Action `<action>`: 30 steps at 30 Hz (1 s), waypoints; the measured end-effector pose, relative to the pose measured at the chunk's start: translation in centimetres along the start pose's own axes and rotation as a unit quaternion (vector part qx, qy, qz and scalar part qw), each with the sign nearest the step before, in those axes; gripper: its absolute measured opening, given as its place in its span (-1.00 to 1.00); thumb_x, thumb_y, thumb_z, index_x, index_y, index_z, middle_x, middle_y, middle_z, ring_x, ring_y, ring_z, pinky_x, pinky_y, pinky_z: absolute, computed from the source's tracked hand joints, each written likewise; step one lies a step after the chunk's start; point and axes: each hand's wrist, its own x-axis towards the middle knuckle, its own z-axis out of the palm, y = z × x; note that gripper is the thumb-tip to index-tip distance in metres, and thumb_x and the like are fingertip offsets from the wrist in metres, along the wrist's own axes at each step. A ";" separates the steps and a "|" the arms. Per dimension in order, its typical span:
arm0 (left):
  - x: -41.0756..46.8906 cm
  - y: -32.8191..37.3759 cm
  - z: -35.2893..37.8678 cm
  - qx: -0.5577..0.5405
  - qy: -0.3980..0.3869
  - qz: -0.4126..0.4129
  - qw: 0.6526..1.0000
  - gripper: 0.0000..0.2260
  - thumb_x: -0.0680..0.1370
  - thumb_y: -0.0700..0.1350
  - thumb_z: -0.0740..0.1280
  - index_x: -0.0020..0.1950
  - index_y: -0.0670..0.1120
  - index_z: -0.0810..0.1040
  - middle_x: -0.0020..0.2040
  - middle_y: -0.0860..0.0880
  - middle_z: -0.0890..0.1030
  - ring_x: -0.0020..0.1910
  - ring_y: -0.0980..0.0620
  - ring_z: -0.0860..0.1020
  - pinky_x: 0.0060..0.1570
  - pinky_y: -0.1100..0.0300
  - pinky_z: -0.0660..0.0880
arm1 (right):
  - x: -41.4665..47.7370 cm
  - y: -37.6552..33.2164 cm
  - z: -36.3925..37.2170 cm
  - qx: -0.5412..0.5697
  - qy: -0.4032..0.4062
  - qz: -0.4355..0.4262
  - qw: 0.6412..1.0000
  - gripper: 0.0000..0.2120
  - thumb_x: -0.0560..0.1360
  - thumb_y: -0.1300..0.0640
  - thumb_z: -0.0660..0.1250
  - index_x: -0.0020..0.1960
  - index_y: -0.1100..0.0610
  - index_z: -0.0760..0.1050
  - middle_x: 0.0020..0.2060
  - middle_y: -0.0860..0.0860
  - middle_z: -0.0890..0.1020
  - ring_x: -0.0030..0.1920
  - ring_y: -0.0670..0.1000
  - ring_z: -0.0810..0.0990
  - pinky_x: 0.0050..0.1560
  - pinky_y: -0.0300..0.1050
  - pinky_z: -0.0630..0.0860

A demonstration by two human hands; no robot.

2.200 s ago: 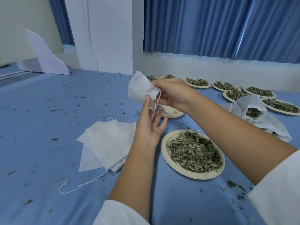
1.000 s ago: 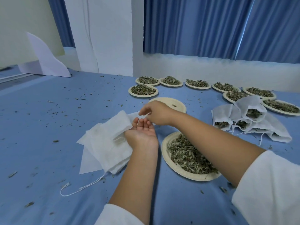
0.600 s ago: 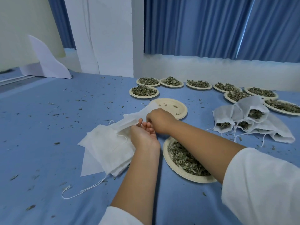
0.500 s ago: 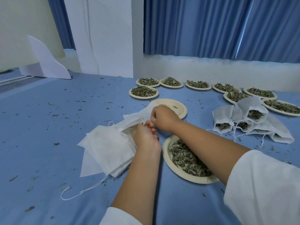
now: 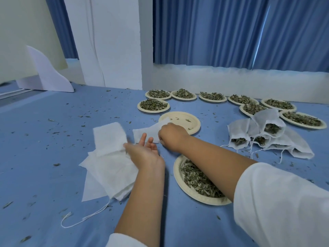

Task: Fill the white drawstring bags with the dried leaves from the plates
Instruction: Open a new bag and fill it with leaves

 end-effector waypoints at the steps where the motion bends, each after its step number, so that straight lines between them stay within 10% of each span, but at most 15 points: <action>1: 0.0 0.1 0.0 0.000 0.000 0.002 1.000 -0.72 0.66 0.09 0.06 0.27 -0.02 0.33 -0.04 -0.08 0.60 -0.35 0.07 0.51 -0.53 0.36 0.35 | 0.1 -0.1 0.2 0.011 0.006 0.008 1.000 -0.80 0.58 0.24 0.20 0.12 0.15 0.56 0.08 0.08 0.59 0.12 0.12 0.53 -0.16 -0.11 0.35; 7: -0.2 -1.2 0.2 0.202 -0.008 0.023 0.979 -0.78 0.57 -0.09 0.31 -0.25 -0.13 0.46 -0.42 0.02 0.50 -0.65 0.20 0.36 -0.59 0.36 0.27 | -0.7 1.4 -0.6 0.172 0.106 0.066 0.977 -0.81 0.60 0.16 0.20 0.06 0.13 0.58 -0.02 0.06 0.62 0.00 0.12 0.56 -0.21 -0.08 0.42; 19: -1.1 0.1 0.6 0.236 -0.044 0.006 0.971 -0.58 0.52 0.23 0.28 -0.10 -0.15 0.58 -0.23 0.00 0.59 -0.53 0.14 0.36 -0.60 0.34 0.22 | -5.5 4.6 -1.8 0.123 0.192 -0.078 0.971 -0.79 0.61 0.11 0.28 0.08 0.18 0.63 -0.17 0.02 0.39 0.03 0.11 0.43 -0.12 0.00 0.42; 23: -0.8 0.3 0.3 0.244 -0.032 0.049 0.968 -0.84 0.52 -0.13 0.30 -0.25 -0.13 0.50 -0.38 0.01 0.53 -0.63 0.17 0.31 -0.63 0.36 0.20 | -5.6 4.2 -1.7 0.133 0.157 -0.071 0.976 -0.78 0.62 0.11 0.24 0.12 0.18 0.61 -0.03 0.09 0.51 0.08 0.12 0.44 -0.03 0.03 0.44; 27: -0.7 -0.1 0.4 0.292 -0.038 0.125 0.947 -0.88 0.53 -0.16 0.32 -0.22 -0.05 0.53 -0.36 0.04 0.54 -0.51 0.14 0.40 -0.48 0.30 0.31 | -5.0 3.7 -1.6 0.226 0.117 -0.008 0.967 -0.71 0.62 0.11 0.23 0.30 0.14 0.53 0.22 0.12 0.52 0.23 0.09 0.45 0.22 -0.01 0.41; 30: -1.1 -0.6 0.7 0.351 -0.087 0.252 0.898 -0.85 0.53 -0.05 0.36 -0.25 0.04 0.54 -0.36 0.06 0.55 -0.37 0.10 0.48 -0.32 0.20 0.38 | -4.6 2.6 -2.4 0.409 0.167 0.041 0.896 -0.77 0.60 0.11 0.28 0.16 0.16 0.63 0.02 0.02 0.65 0.02 -0.01 0.57 0.00 -0.15 0.46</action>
